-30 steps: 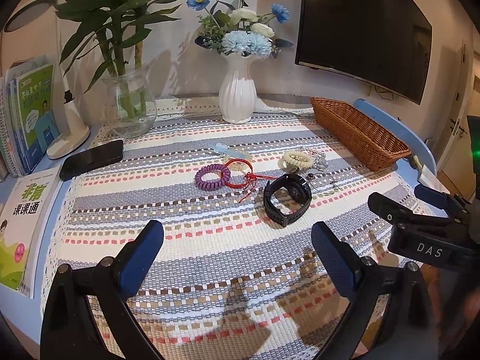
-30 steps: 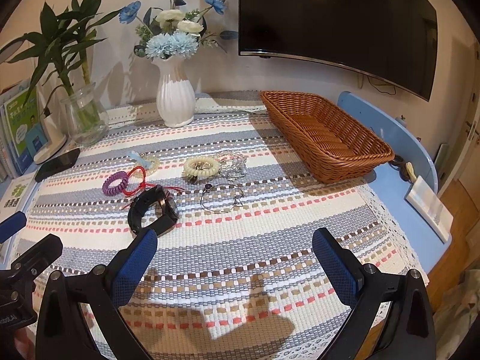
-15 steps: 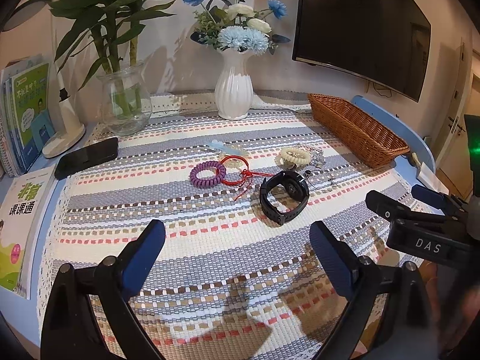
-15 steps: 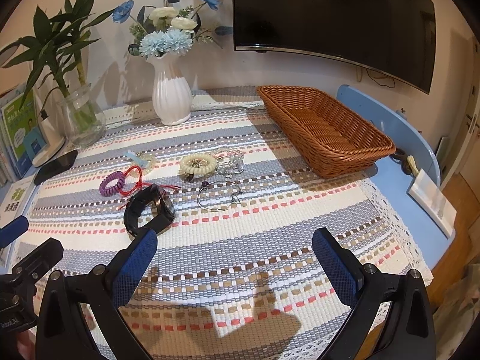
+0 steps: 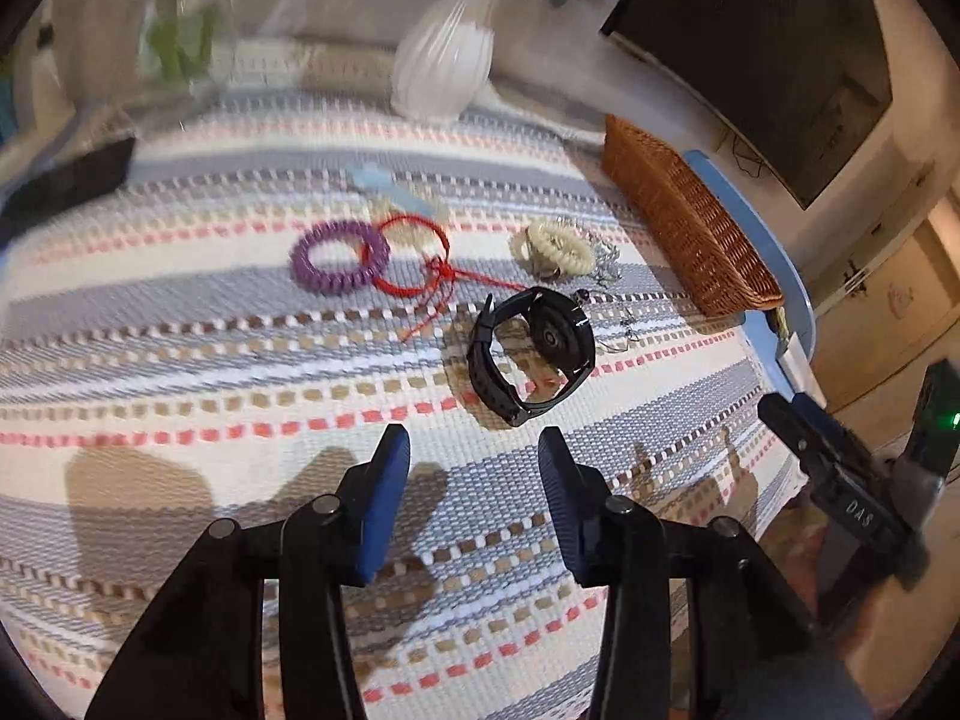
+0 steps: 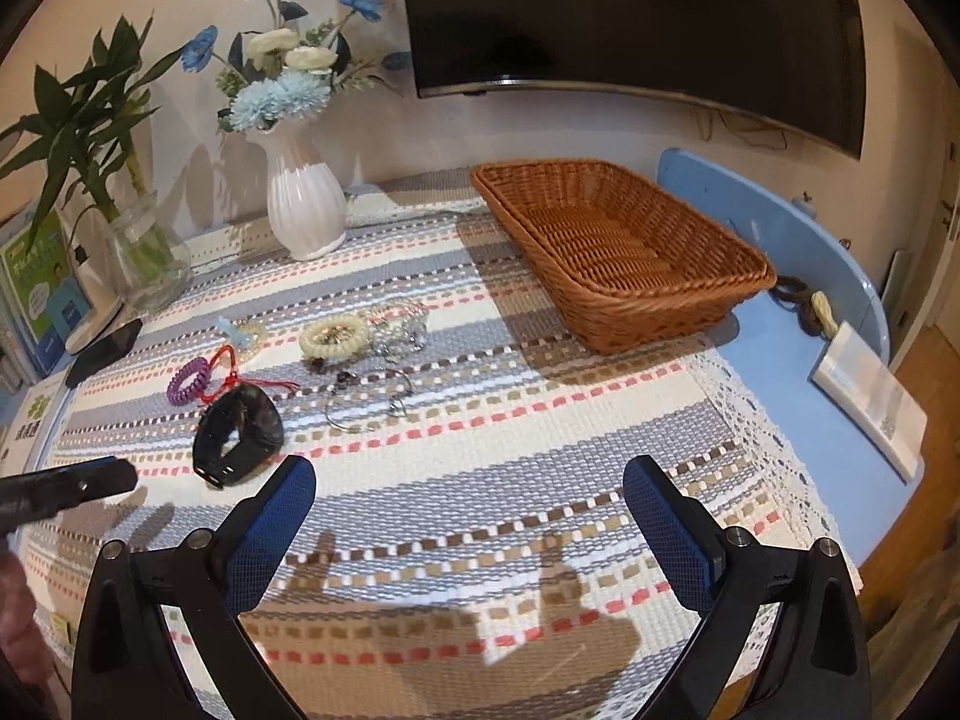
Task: Organize jewelry
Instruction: 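Grasp the black watch with the left gripper while the right gripper grasps the cream coiled hair tie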
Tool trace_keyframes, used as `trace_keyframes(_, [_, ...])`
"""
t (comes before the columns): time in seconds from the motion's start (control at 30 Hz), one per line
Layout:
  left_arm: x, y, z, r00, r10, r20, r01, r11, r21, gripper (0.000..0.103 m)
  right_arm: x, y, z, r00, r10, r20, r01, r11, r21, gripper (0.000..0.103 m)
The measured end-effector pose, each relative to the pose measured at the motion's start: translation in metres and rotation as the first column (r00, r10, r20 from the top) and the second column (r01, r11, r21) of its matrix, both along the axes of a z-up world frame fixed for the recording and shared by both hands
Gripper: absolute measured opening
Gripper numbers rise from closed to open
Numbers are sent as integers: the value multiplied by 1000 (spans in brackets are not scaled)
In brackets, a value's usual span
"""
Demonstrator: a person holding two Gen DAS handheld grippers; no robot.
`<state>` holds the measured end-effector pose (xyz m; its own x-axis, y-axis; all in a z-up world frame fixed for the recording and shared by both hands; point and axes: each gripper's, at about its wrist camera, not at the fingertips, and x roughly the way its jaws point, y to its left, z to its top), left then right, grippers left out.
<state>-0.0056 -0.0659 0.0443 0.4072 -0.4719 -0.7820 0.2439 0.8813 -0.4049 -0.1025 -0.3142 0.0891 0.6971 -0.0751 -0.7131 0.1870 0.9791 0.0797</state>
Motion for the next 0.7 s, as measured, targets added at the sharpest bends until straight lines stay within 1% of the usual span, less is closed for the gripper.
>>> trace_keyframes(0.07, [9,-5,-5,1000,4,-21,-5,1000,-18,45,4,-7,-5,1000,17,-21,-17,1000,20,93])
trace_keyframes(0.13, [15,-12,-7,1000,11,-24,-11,1000,-9,45,11,-12,-9,998,40,-44,-38,998,47,81])
trace_keyframes(0.17, [19,-15,-10,999,14,-33,-14,1000,-11,45,14,-13,-11,997,53,-55,-50,997,56,77])
trace_keyframes(0.23, [28,-19,-15,998,19,-56,-20,999,-29,45,26,-15,-15,993,81,-82,-75,995,69,63])
trace_keyframes(0.33, [39,-27,-24,997,37,-69,-38,999,-7,45,50,-17,-16,982,141,-128,-129,986,102,54])
trace_keyframes(0.4, [44,-29,-29,996,41,-74,-41,999,-8,45,68,-15,-13,973,178,-146,-166,982,91,49])
trace_keyframes(0.43, [46,-30,-28,997,42,-64,-43,999,-8,45,74,-13,-12,971,189,-149,-178,981,82,46])
trace_keyframes(0.53, [51,-34,-28,998,47,-48,-46,999,13,45,100,0,-11,952,265,-156,-255,964,78,44])
trace_keyframes(0.63, [54,-35,-28,999,39,-38,-39,999,17,45,124,22,-12,916,370,-155,-363,929,71,41])
trace_keyframes(0.7, [54,-38,-29,999,37,-27,-36,999,30,45,137,37,-15,891,425,-163,-423,905,46,39])
